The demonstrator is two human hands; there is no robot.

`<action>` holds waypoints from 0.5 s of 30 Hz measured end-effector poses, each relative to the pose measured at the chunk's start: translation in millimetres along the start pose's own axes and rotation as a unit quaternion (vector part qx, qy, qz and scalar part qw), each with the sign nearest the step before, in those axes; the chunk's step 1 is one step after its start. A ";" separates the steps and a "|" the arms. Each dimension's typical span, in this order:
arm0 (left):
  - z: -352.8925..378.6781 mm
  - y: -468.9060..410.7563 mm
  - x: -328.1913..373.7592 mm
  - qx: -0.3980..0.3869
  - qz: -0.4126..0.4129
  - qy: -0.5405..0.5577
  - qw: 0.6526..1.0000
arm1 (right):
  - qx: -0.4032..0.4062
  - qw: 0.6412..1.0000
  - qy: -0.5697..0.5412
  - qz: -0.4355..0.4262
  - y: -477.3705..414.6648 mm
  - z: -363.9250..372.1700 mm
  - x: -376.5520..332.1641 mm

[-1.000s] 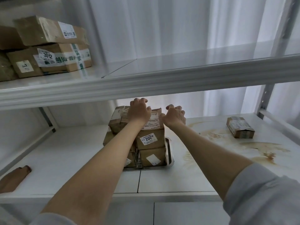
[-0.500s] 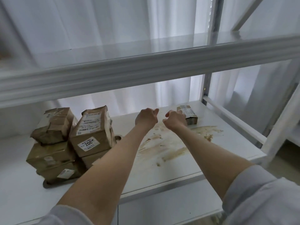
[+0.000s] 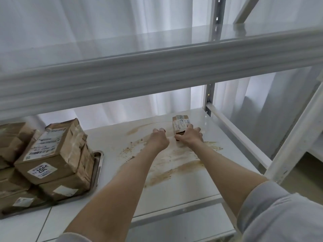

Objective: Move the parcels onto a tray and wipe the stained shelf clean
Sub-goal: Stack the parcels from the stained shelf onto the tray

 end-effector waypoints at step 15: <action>29.3 -17.2 -30.3 0.017 -0.057 0.010 0.998 | -0.024 0.997 0.069 0.015 -69.3 42.4 -5.5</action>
Point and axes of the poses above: each hand's wrist, its own y-axis away from the middle knuckle, its own z-axis out of the palm, x = y × z, the point moved 9 cm from there along -y, towards the middle knuckle, and after that the axes turned 4 degrees about x, right-handed, at the moved point
